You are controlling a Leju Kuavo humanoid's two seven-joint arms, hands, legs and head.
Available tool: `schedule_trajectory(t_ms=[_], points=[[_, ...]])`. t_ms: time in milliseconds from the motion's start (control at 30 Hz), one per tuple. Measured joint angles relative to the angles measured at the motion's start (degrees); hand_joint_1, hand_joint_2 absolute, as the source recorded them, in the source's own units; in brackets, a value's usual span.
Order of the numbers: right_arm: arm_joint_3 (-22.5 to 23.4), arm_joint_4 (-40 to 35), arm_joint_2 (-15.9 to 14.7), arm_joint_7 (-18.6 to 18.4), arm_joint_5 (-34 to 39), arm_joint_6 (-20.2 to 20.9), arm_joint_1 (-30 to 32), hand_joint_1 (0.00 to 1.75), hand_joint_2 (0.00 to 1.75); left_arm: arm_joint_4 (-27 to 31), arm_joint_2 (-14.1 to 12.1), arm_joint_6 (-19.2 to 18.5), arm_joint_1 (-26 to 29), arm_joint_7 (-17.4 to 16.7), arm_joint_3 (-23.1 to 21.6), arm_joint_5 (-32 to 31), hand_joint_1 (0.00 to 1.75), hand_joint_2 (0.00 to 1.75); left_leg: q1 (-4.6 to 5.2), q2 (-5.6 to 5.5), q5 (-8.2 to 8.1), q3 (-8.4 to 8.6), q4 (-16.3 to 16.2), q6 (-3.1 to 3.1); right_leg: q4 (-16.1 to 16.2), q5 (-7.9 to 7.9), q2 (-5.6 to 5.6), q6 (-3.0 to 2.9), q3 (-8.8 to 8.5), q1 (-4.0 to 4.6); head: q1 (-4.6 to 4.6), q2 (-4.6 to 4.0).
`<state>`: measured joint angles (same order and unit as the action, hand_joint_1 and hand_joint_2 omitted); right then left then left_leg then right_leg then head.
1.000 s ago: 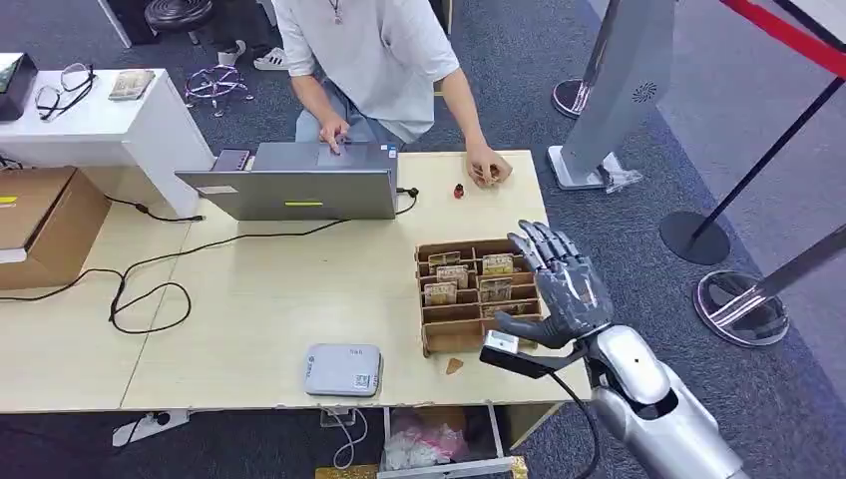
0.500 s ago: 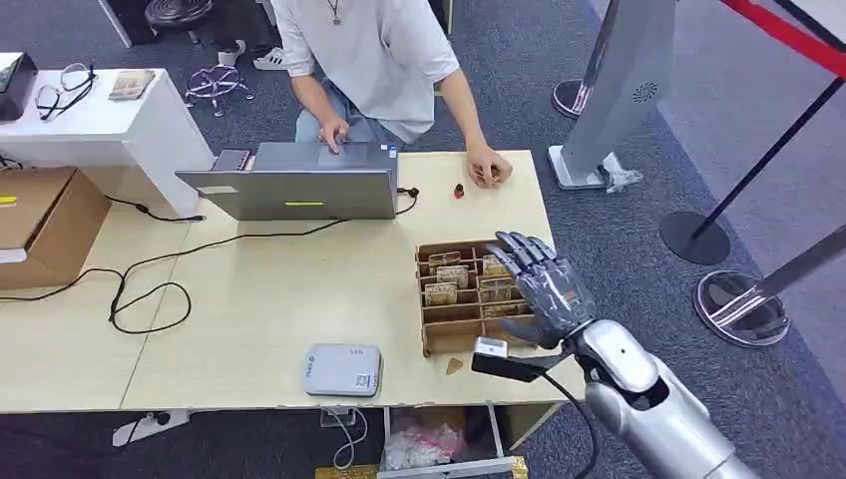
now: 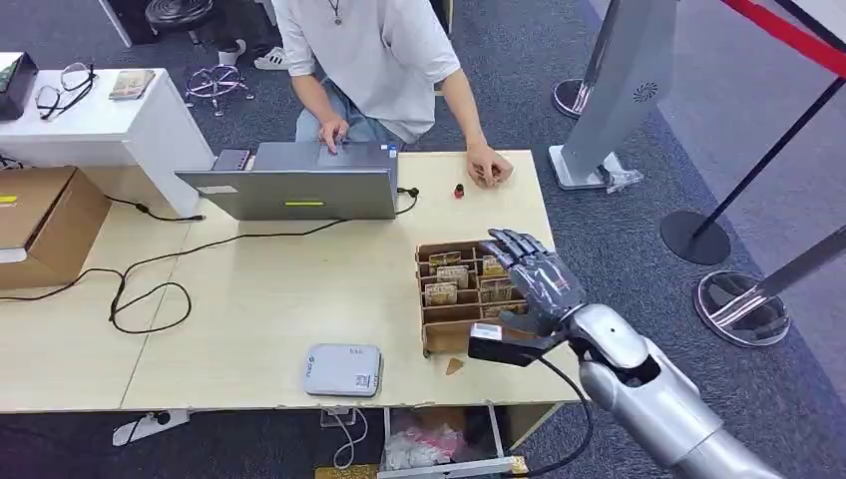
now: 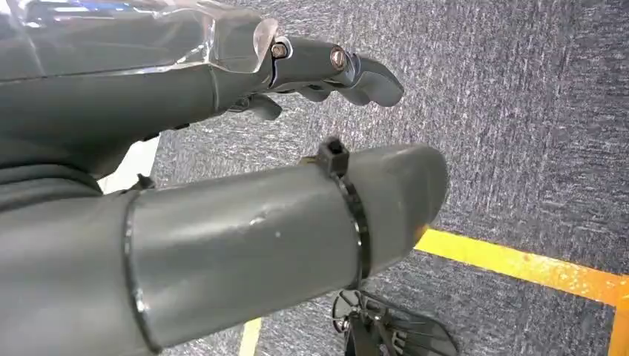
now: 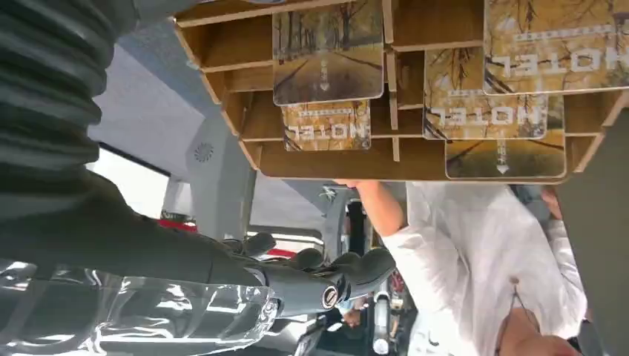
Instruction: Pass the card to the sensor for recognition and then transmit it.
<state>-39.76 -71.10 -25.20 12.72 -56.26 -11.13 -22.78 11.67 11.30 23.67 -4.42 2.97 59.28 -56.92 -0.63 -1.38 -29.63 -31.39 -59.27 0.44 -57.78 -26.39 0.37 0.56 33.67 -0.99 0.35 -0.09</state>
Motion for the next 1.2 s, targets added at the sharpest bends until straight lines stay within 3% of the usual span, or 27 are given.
schedule_trajectory(t_ms=[500, 1200], points=[[-1.2, 0.7, 0.0, -1.6, 1.1, 0.6, -0.1, 0.00, 1.75, 0.0, 0.0, -0.2, 0.0, -0.1, 0.0, -0.3, 0.00, 0.00, 0.00, 0.01, 0.00, 0.03, 0.0, 0.00, 0.0, 0.00, 0.01, 0.00, 0.00, 0.00, 0.00, 0.00], [-1.2, -0.4, -0.9, -2.5, 1.6, 1.1, 1.2, 0.24, 1.75, 0.0, -0.5, -0.5, 0.0, -0.2, 0.0, -1.0, 0.00, 0.00, 0.00, 0.01, 0.00, 0.03, 0.0, 0.00, 0.0, 0.00, 0.01, 0.00, 0.00, 0.00, 0.00, 0.00]])
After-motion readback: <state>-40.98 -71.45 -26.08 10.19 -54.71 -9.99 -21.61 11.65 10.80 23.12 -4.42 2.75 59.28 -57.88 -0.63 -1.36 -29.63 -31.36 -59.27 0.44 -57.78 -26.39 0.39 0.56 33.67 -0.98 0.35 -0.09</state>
